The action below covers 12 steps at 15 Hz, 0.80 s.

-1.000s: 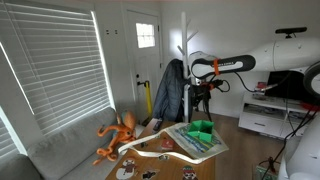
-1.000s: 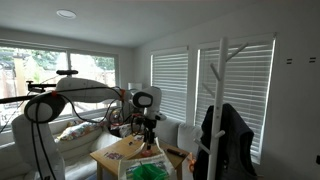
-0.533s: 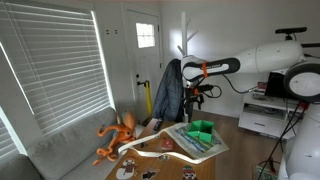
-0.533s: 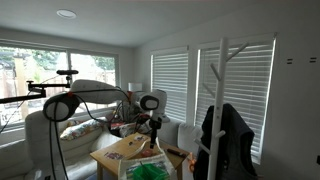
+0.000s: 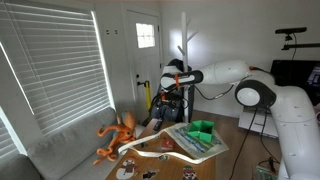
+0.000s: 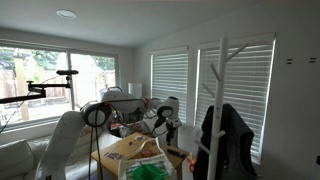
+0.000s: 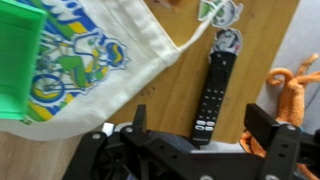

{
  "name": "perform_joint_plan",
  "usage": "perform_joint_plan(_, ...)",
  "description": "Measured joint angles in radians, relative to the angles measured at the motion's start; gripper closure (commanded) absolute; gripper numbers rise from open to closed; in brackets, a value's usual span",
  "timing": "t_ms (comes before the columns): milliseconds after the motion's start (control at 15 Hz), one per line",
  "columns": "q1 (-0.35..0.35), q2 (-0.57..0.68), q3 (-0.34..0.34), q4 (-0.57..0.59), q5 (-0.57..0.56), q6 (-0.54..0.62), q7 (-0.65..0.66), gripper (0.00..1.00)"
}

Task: Put the remote in the green box

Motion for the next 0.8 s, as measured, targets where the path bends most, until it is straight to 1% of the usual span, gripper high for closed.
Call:
perform_joint_plan(200, 0.036, 0.124, -0.003, 0.111, -0.003, 0.148, 0.138, 0.0)
perform_joint_plan(333, 0.056, 0.184, -0.011, 0.149, -0.004, 0.211, 0.247, 0.0)
perform_joint_plan(467, 0.065, 0.216, -0.021, 0.155, -0.005, 0.231, 0.338, 0.0)
perform_joint_plan(533, 0.062, 0.227, -0.038, 0.15, -0.006, 0.221, 0.385, 0.0)
perform_joint_plan(800, 0.062, 0.228, -0.038, 0.15, -0.006, 0.221, 0.385, 0.0)
